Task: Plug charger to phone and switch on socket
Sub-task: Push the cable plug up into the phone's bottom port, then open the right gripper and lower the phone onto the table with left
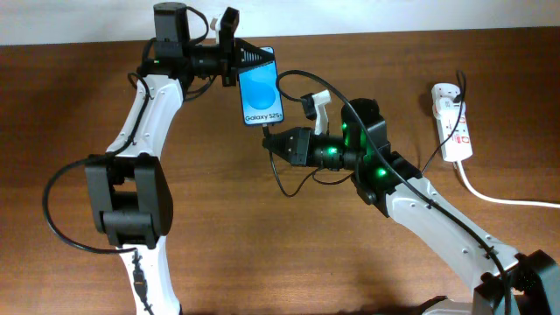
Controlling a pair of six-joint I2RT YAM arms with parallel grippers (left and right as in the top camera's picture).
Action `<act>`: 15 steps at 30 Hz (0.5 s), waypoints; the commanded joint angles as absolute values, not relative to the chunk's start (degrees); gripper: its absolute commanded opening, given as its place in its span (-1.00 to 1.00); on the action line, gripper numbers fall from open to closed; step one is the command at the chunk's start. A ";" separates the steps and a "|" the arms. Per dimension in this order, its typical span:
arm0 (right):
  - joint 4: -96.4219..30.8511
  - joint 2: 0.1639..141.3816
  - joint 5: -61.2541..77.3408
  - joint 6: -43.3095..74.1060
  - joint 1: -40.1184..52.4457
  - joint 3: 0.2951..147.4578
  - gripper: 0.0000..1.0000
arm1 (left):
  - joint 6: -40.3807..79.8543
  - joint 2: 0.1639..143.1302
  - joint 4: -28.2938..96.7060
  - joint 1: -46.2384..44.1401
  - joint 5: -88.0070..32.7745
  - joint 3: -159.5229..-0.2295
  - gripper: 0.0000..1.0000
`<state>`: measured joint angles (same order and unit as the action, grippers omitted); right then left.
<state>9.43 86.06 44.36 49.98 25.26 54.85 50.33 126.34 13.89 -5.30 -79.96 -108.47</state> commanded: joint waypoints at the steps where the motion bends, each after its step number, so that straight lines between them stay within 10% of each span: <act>1: 9.80 84.73 44.36 50.22 24.60 55.18 -0.92 | 50.04 126.63 13.56 -5.48 -82.52 -108.57 -1.00; 15: 20.58 87.64 35.70 54.83 24.64 55.18 -0.92 | 50.06 126.63 13.61 -5.80 -83.18 -108.57 -1.00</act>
<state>15.42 86.35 42.54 52.62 25.50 54.08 51.90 126.34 13.47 -4.97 -78.98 -108.49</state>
